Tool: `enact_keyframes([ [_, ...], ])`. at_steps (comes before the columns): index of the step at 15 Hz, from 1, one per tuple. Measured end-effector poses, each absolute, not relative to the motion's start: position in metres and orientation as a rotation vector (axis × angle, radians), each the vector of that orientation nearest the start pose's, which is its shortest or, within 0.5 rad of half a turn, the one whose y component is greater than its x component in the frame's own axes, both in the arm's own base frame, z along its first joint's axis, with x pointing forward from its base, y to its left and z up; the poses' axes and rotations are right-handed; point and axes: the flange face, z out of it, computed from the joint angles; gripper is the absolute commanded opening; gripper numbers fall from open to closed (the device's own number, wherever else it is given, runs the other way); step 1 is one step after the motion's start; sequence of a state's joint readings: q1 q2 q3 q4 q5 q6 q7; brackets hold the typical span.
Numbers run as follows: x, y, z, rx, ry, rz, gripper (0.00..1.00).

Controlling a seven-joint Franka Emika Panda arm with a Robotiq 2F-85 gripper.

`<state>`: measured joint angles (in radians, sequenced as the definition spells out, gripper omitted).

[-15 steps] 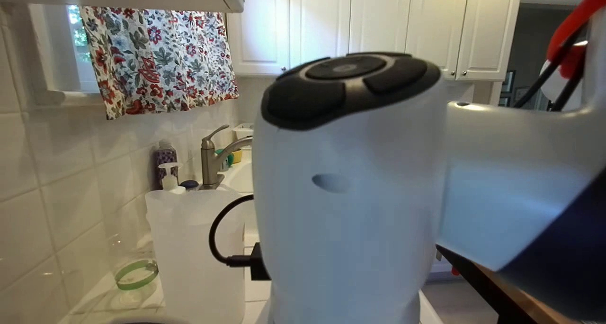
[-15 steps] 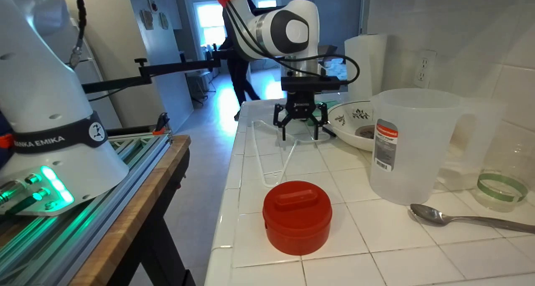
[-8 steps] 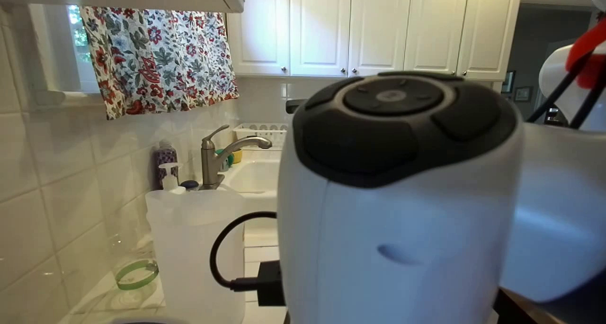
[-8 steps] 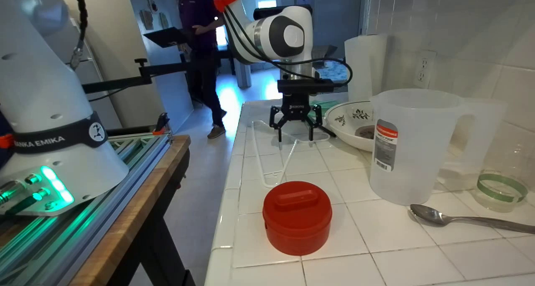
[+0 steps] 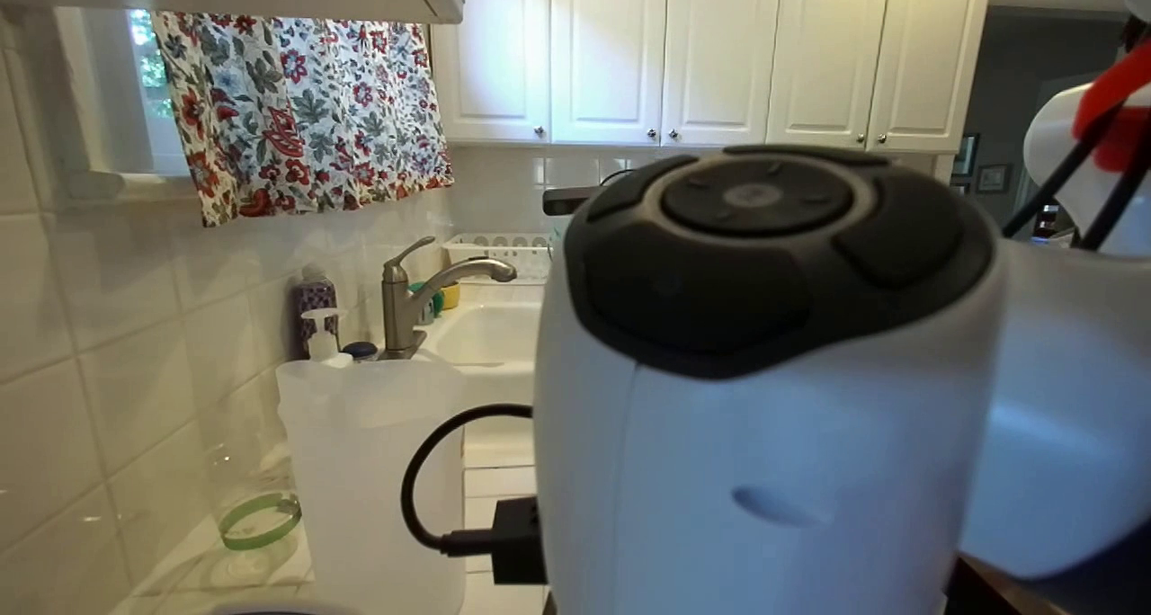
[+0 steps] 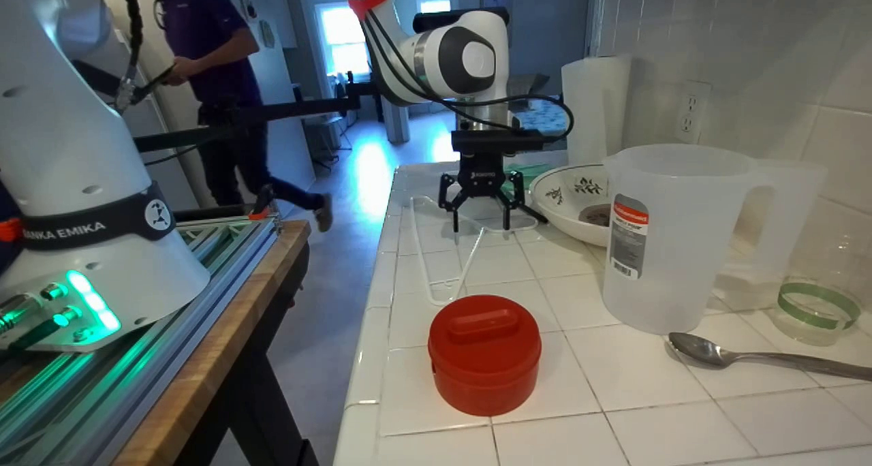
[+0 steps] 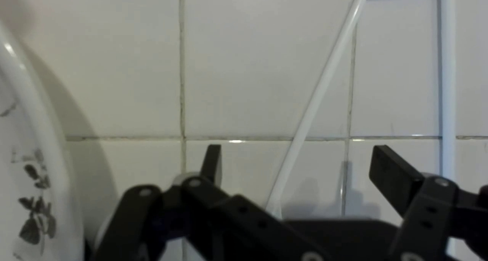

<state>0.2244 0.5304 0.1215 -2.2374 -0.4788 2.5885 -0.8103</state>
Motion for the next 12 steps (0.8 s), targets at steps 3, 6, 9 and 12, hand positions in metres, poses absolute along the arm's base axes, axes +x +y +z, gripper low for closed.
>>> enact_keyframes([
  [3,0.477,0.1865,0.1111,2.131,2.142,-0.303,1.0],
  [6,0.4771,0.1865,0.1109,2.132,2.142,-0.303,1.0],
  [9,0.4771,0.1865,0.111,2.132,2.142,-0.303,1.0],
  [12,0.4771,0.1866,0.111,2.132,2.142,-0.303,1.0],
])
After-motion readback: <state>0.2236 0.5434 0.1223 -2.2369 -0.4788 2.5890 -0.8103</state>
